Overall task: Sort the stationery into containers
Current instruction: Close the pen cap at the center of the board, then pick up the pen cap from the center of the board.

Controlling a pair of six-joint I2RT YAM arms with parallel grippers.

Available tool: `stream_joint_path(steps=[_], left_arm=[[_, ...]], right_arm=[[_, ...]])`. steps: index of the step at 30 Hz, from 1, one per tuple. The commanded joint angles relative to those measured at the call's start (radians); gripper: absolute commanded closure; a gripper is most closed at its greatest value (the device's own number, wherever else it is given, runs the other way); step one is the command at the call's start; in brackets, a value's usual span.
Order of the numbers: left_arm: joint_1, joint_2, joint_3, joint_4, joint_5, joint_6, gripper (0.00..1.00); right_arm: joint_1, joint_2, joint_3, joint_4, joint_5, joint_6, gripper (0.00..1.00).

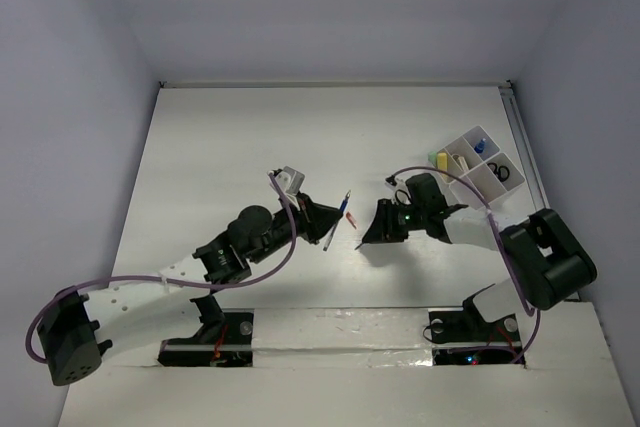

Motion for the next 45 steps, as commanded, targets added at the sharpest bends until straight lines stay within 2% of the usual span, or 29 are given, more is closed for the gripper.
stream_joint_path(steps=[1,2,4,9,14,17,20,23,31,34,35,36,37,40,41,44,45], left_arm=[[0.005,-0.001,-0.018,0.09,0.007,0.014,1.0],[0.005,-0.002,-0.021,0.093,0.009,0.014,1.0],[0.005,-0.008,-0.029,0.098,0.013,0.014,1.0],[0.014,-0.021,-0.037,0.101,0.01,0.015,1.0],[0.034,-0.025,-0.04,0.116,0.006,0.012,1.0],[0.043,-0.018,-0.041,0.136,0.015,0.011,1.0],[0.054,-0.007,-0.04,0.162,0.03,0.012,1.0],[0.054,0.012,-0.037,0.181,0.067,0.012,1.0],[0.054,0.035,-0.029,0.225,0.121,0.014,1.0],[0.054,0.044,-0.031,0.25,0.15,0.009,1.0],[0.054,0.045,-0.032,0.254,0.156,0.009,1.0],[0.054,0.045,-0.032,0.257,0.161,0.009,1.0],[0.054,0.047,-0.032,0.262,0.168,0.011,1.0],[0.054,0.052,-0.029,0.264,0.184,0.017,1.0],[0.054,0.052,-0.029,0.265,0.184,0.017,1.0],[0.054,0.049,-0.035,0.258,0.19,0.024,1.0],[0.054,0.047,-0.037,0.257,0.196,0.026,0.94]], right_arm=[[0.01,0.007,0.028,0.011,0.055,-0.025,0.56],[0.01,0.002,0.037,0.002,0.065,-0.028,0.48],[0.01,-0.018,0.046,-0.023,0.083,-0.037,0.4],[0.01,-0.114,0.086,-0.067,0.105,-0.054,0.33],[0.01,-0.338,0.114,-0.075,0.083,-0.056,0.24],[0.01,-0.471,0.112,-0.003,0.022,-0.013,0.16],[0.01,-0.538,0.118,0.077,-0.013,0.05,0.09],[0.032,-0.552,0.137,0.14,-0.052,0.099,0.07],[0.114,-0.454,0.164,0.293,-0.055,0.154,0.08],[0.157,-0.411,0.195,0.31,-0.026,0.148,0.2],[0.167,-0.386,0.203,0.315,-0.014,0.148,0.28],[0.178,-0.377,0.209,0.316,-0.003,0.148,0.32],[0.192,-0.36,0.215,0.325,0.011,0.148,0.46],[0.201,-0.345,0.215,0.358,0.026,0.165,0.71],[0.212,-0.343,0.212,0.359,0.04,0.168,0.86],[0.212,-0.349,0.211,0.339,0.086,0.173,1.0],[0.212,-0.358,0.212,0.324,0.123,0.17,1.0]])
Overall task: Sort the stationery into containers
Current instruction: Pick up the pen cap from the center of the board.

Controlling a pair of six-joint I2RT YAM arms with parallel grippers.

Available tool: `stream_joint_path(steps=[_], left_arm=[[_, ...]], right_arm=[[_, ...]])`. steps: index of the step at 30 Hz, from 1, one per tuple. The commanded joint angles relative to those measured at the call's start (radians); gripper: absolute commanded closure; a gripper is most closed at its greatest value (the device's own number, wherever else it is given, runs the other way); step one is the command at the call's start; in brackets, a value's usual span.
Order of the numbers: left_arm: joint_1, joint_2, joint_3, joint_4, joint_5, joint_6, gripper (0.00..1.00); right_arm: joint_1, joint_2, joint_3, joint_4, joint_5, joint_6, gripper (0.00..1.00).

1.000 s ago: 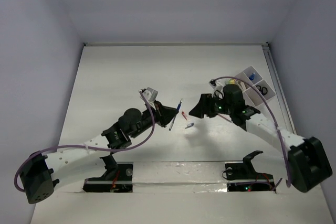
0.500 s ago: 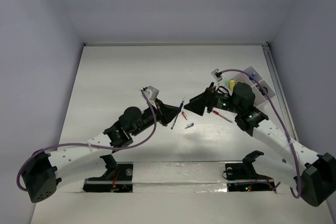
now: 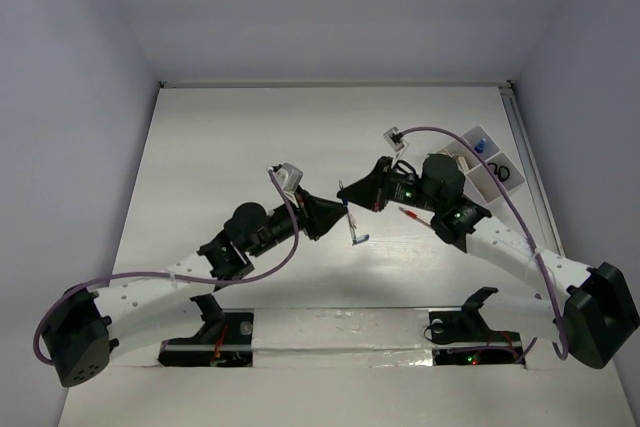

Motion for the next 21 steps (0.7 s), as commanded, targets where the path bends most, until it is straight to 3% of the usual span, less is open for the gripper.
stream_joint_path(steps=[1,4,9,21], left_arm=[[-0.002,-0.001,-0.002,0.067,0.06,0.016,0.78],[0.007,0.002,-0.012,0.081,0.074,0.018,0.55],[0.017,0.049,-0.002,0.126,0.158,0.003,0.53],[0.09,0.082,-0.01,0.202,0.256,-0.053,0.78]], right_arm=[[0.028,-0.016,0.048,0.018,0.078,0.004,1.0],[0.028,-0.024,0.065,-0.022,0.106,-0.013,1.0],[0.028,-0.024,0.048,0.033,0.136,0.006,1.0],[0.037,-0.024,0.012,0.188,0.13,0.049,1.0]])
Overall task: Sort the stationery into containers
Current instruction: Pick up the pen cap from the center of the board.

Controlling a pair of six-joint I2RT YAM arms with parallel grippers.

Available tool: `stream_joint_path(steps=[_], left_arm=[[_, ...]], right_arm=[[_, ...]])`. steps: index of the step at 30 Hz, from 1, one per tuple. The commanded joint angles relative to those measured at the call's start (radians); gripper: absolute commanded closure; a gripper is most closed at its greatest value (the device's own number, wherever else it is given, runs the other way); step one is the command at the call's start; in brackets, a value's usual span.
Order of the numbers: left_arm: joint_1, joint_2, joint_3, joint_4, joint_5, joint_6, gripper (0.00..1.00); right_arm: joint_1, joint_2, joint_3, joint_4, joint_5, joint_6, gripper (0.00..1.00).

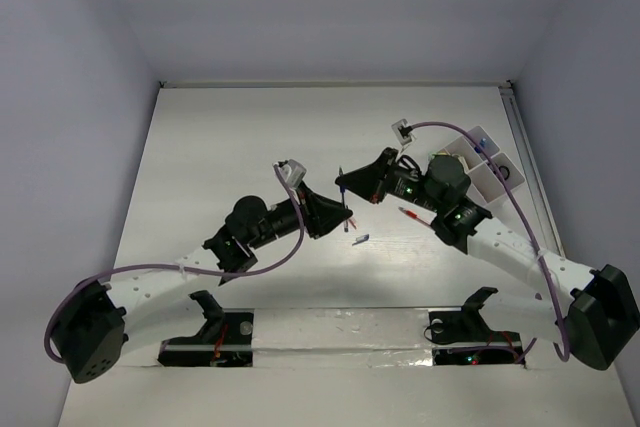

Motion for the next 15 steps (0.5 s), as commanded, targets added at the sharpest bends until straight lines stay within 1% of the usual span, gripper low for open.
stream_joint_path(steps=[1,5,7,9,11,13,14,15], left_arm=[[0.021,0.013,-0.007,0.116,0.072,-0.032,0.78],[0.041,0.028,-0.013,0.156,0.121,-0.05,0.78],[0.05,0.037,-0.014,0.168,0.138,-0.059,0.84],[0.05,0.045,-0.014,0.181,0.16,-0.061,0.85],[0.05,0.048,-0.019,0.185,0.167,-0.059,0.99],[0.05,0.027,-0.039,0.187,0.148,-0.056,1.0],[0.059,0.016,-0.042,0.176,0.134,-0.052,1.0],[0.059,-0.005,-0.045,0.164,0.122,-0.047,1.0]], right_arm=[[0.022,-0.003,0.0,0.101,-0.01,0.016,1.0],[0.032,0.001,-0.011,0.112,-0.004,0.015,1.0],[0.032,-0.006,-0.024,0.123,0.012,0.012,1.0],[0.032,-0.018,-0.027,0.126,0.022,0.009,1.0],[0.032,-0.031,-0.026,0.121,0.023,0.001,1.0],[0.032,-0.041,-0.018,0.089,0.031,-0.016,1.0],[0.032,-0.048,-0.005,0.065,0.035,-0.025,0.99],[0.032,-0.064,0.003,0.037,0.046,-0.036,0.88]])
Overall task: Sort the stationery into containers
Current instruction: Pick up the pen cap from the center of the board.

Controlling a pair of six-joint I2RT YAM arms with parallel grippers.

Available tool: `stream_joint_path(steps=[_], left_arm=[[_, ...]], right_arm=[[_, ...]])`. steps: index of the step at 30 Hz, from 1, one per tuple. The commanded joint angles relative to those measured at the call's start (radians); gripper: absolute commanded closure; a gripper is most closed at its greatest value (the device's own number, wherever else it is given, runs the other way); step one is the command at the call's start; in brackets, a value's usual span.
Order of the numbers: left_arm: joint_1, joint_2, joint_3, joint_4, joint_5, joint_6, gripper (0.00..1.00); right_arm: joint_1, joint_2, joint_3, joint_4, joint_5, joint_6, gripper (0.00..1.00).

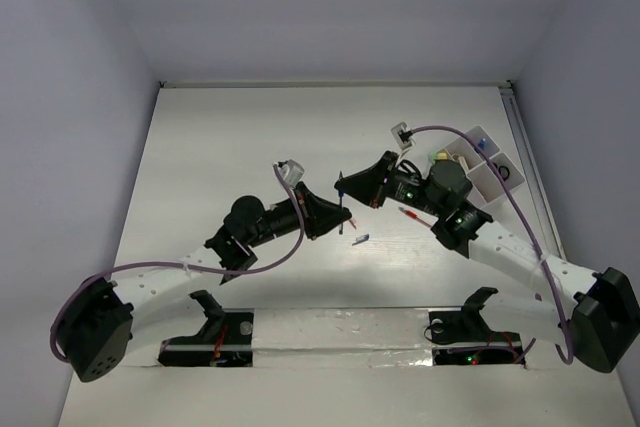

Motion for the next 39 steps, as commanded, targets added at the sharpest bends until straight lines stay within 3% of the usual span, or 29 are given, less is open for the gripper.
stream_joint_path(steps=[1,4,7,12,13,17,18,24,25,26,27,29,39], left_arm=[[0.006,-0.058,-0.023,0.034,-0.028,0.041,1.0],[0.015,-0.087,-0.022,-0.007,-0.082,0.085,1.0],[0.015,-0.115,-0.026,-0.039,-0.123,0.122,1.0],[0.015,-0.172,-0.049,-0.087,-0.22,0.205,1.0],[0.015,-0.18,-0.06,-0.095,-0.232,0.214,1.0],[0.015,-0.229,-0.08,-0.138,-0.316,0.23,1.0],[0.015,-0.245,-0.083,-0.141,-0.327,0.23,1.0],[0.015,-0.241,-0.095,-0.127,-0.334,0.234,1.0],[0.015,-0.238,-0.095,-0.127,-0.332,0.236,1.0],[0.015,-0.236,-0.094,-0.127,-0.334,0.237,1.0],[0.015,-0.238,-0.095,-0.125,-0.335,0.238,1.0],[0.015,-0.241,-0.098,-0.124,-0.334,0.242,1.0],[0.015,-0.238,-0.101,-0.106,-0.3,0.234,1.0]], right_arm=[[0.012,-0.055,0.052,-0.077,0.029,-0.043,0.59],[0.012,-0.112,0.08,-0.25,0.068,-0.087,0.2],[0.012,-0.184,0.081,-0.435,0.132,-0.107,0.0],[0.012,-0.238,0.009,-0.645,0.177,-0.034,0.02],[0.012,-0.235,-0.021,-0.692,0.174,0.001,0.08],[0.03,-0.176,-0.08,-0.763,0.206,0.095,0.94],[0.044,-0.166,-0.084,-0.771,0.247,0.109,1.0],[0.141,0.009,-0.029,-0.781,0.388,0.16,0.99],[0.154,0.078,-0.018,-0.781,0.425,0.167,0.9],[0.165,0.112,-0.005,-0.781,0.459,0.169,0.64],[0.176,0.144,0.005,-0.78,0.477,0.173,0.55],[0.176,0.216,0.018,-0.768,0.511,0.19,0.46],[0.176,0.304,0.026,-0.766,0.628,0.252,0.43]])
